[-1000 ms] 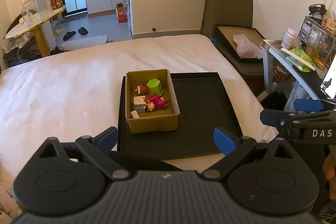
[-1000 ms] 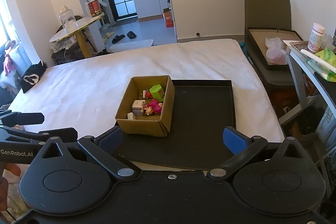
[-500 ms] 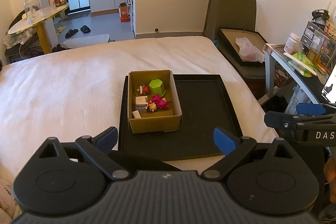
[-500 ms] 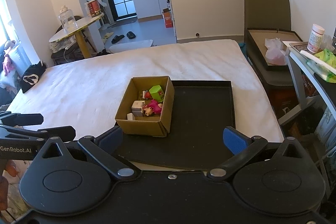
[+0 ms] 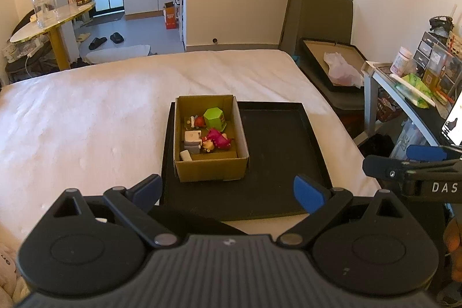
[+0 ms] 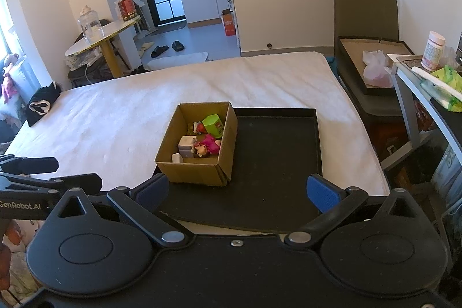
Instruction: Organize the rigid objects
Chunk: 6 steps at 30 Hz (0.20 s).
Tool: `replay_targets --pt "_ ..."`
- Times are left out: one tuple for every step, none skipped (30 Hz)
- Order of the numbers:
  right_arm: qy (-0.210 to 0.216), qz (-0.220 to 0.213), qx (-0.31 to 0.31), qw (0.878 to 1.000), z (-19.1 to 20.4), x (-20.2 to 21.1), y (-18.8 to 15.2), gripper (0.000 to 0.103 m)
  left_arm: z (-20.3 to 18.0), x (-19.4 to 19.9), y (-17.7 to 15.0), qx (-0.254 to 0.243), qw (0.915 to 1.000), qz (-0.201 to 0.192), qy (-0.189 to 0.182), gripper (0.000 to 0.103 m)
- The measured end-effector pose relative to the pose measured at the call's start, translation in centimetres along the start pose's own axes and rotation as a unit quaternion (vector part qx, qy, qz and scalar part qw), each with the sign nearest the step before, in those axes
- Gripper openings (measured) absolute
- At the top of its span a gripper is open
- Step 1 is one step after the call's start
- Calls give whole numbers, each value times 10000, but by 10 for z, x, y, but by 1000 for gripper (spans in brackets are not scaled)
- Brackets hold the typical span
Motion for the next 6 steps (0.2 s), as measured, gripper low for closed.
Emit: replay_targets --pt "1 14 -9 10000 0 -1 0 103 0 0 0 -25 10000 -9 20 97" --pt "1 31 -23 10000 -1 -2 -1 103 0 0 -1 -38 10000 -6 28 97" --pt "1 43 -35 10000 -1 -3 -2 103 -1 -1 -2 -36 10000 5 21 97" --pt "2 50 -44 10000 -2 -4 -2 103 -1 -1 -2 -24 10000 18 -3 97" --pt "-4 56 -49 10000 -1 -4 -2 103 -1 -3 -2 -6 10000 38 -36 97" --pt "-11 69 -54 10000 -1 -6 -3 103 -1 -4 -2 9 10000 61 -63 97"
Point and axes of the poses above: each gripper's, at about its wrist camera, not at the fingertips, and x roughly against the way its jaws point, z to its left, y to its top, the point moved 8 cm from there along -x, roughly the way its jaws point, and after that the axes turned 7 degrees about -z, right-handed, at the moved point
